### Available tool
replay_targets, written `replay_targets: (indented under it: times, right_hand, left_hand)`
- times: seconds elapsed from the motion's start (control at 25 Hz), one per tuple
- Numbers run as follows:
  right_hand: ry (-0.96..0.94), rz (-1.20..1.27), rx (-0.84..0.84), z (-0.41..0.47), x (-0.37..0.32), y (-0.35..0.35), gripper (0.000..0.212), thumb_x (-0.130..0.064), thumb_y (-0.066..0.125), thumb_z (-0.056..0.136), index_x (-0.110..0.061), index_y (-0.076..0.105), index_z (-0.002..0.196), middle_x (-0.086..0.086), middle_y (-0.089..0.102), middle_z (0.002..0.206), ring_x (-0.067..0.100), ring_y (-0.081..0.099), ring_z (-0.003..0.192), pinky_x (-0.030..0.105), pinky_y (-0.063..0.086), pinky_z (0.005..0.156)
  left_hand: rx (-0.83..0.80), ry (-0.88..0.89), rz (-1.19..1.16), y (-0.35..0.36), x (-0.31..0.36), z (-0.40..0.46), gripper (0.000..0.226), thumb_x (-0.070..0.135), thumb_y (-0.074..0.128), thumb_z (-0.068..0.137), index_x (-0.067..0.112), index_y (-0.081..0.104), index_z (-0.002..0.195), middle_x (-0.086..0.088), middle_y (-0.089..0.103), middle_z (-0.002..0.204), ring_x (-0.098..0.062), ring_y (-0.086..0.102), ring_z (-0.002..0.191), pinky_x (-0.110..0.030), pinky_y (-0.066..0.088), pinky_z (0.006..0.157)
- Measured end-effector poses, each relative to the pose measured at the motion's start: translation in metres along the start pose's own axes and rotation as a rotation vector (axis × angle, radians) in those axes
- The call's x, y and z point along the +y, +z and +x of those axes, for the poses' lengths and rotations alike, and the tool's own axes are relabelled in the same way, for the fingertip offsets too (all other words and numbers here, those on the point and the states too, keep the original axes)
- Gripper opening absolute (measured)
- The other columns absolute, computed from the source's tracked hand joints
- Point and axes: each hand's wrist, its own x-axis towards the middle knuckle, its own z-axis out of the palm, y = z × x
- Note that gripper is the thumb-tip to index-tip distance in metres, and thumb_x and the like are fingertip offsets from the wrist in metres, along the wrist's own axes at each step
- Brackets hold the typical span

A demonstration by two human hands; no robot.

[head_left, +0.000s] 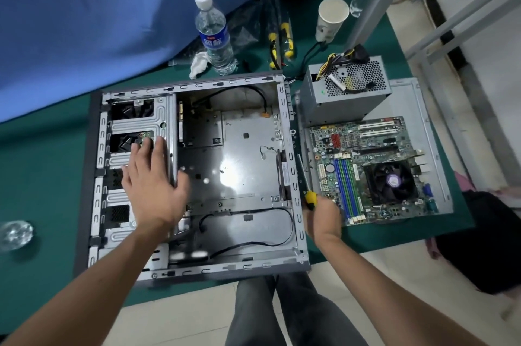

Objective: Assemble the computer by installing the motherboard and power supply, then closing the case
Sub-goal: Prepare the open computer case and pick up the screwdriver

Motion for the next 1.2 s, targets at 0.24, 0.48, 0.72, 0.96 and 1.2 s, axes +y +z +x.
replay_targets:
  times: [0.24,0.48,0.72,0.96,1.2]
  right_hand:
    - [-0.093,0.263,0.102,-0.013,-0.010,-0.035,0.027,-0.029,0.058,0.098,-0.008,0.060,0.082,0.009,0.061,0.069,0.028,0.059,0.059,0.034,0.048,0.053]
    - [-0.216,0.424,0.156,-0.028,-0.056,-0.077,0.012,-0.028,0.063,0.095,-0.022,0.065,0.084,0.014,0.064,0.072,0.019,0.048,0.054,0.030,0.041,0.049]
    - [-0.314,0.476,0.185,-0.061,-0.122,-0.083,0.013,-0.033,0.072,0.088,-0.028,0.065,0.078,-0.004,0.066,0.066,0.016,0.061,0.055,0.029,0.049,0.048]
    - [-0.285,0.537,-0.058,-0.079,-0.186,-0.040,0.015,-0.029,0.071,0.089,-0.019,0.063,0.081,-0.009,0.057,0.055,0.010,0.055,0.047,0.028,0.049,0.053]
    - [-0.245,0.563,-0.262,-0.092,-0.214,-0.003,0.016,-0.029,0.064,0.094,-0.018,0.062,0.083,-0.005,0.059,0.060,0.013,0.050,0.050,0.027,0.048,0.054]
  left_hand:
    - [-0.022,-0.009,-0.010,-0.002,0.004,0.001,0.078,0.045,0.040,0.083,0.019,0.027,0.155,-0.009,0.024,0.161,-0.024,0.010,0.151,-0.056,0.013,0.120]
    - [-0.075,-0.018,-0.004,-0.006,0.008,-0.003,0.077,0.045,0.039,0.085,0.017,0.025,0.156,-0.012,0.022,0.162,-0.026,0.007,0.152,-0.054,0.010,0.121]
    - [-0.156,-0.015,0.035,-0.011,0.014,-0.008,0.079,0.049,0.033,0.088,0.017,0.019,0.158,-0.011,0.015,0.164,-0.025,0.000,0.153,-0.052,0.007,0.121]
    - [-0.173,0.010,-0.084,-0.022,0.016,0.001,0.080,0.056,0.024,0.085,0.018,0.029,0.155,-0.012,0.019,0.163,-0.026,0.000,0.153,-0.051,0.004,0.121]
    - [-0.155,0.025,-0.499,-0.037,-0.001,0.003,0.052,0.044,0.049,0.090,0.024,0.051,0.138,-0.003,0.035,0.151,-0.026,0.020,0.148,-0.051,0.012,0.120]
